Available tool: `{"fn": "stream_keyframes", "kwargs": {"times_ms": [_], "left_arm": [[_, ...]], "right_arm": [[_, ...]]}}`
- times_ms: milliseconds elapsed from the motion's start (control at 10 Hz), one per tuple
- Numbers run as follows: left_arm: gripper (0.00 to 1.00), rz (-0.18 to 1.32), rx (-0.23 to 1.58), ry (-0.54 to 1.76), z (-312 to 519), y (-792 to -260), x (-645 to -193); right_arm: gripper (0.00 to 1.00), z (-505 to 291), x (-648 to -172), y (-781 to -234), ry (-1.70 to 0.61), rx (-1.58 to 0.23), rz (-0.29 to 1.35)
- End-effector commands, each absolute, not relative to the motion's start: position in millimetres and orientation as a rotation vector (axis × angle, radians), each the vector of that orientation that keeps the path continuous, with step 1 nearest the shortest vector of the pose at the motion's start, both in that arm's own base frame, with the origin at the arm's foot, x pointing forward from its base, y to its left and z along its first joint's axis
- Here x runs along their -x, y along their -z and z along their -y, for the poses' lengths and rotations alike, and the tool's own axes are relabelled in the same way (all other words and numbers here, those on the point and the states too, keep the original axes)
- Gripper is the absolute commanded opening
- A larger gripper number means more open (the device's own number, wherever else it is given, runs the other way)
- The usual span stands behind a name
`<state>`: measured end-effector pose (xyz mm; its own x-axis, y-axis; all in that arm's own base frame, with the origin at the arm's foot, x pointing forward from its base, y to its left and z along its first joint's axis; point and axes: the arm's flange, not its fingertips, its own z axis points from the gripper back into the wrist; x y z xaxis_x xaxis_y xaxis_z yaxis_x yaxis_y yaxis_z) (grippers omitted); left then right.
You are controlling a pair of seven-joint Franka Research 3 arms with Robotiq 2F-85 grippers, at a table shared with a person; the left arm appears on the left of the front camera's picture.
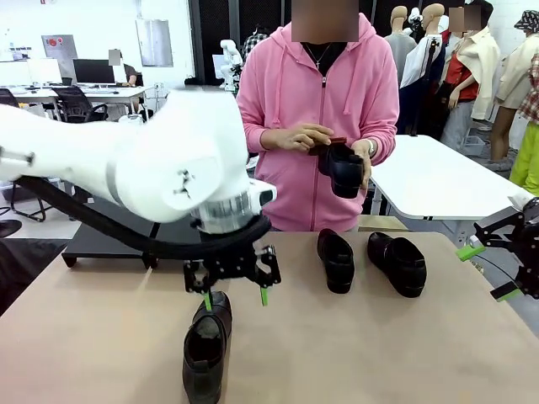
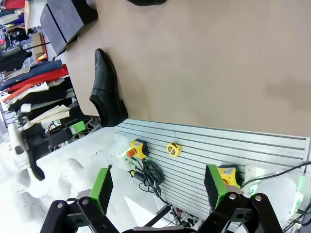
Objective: Organize the shoes by placing them on the stand.
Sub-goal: Place the Shoe from the middle of the table onto the Shoes Stand.
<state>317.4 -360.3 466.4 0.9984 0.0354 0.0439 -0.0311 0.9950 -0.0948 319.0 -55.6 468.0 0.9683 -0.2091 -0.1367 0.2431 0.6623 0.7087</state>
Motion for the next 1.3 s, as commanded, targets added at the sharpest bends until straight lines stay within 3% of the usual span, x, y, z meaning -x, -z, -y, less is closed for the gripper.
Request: {"fn": "stream_keyframes", "kwargs": {"times_ms": [0, 300, 800, 1100, 1200], "left_arm": [[1.0, 0.033, 0.073, -0.152, 369, -446, -323], [1.0, -0.077, 0.036, -0.203, 364, -401, -335], [1.0, 0.026, -0.018, -0.176, 352, -323, -366], [1.0, -0.011, -0.002, -0.156, 356, -311, -371], [0.4, -0.005, -0.017, -0.142, 355, -313, -369]], "right_arm": [[1.0, 59, -321, -472, 0.25, -0.798, -0.053], [1.0, 59, -321, -472, 0.25, -0.798, -0.053], [1.0, 59, -321, -472, 0.25, -0.798, -0.053], [1.0, 59, -321, -472, 0.25, -0.798, -0.053], [1.0, 59, -321, -472, 0.25, -0.798, -0.053]]}}
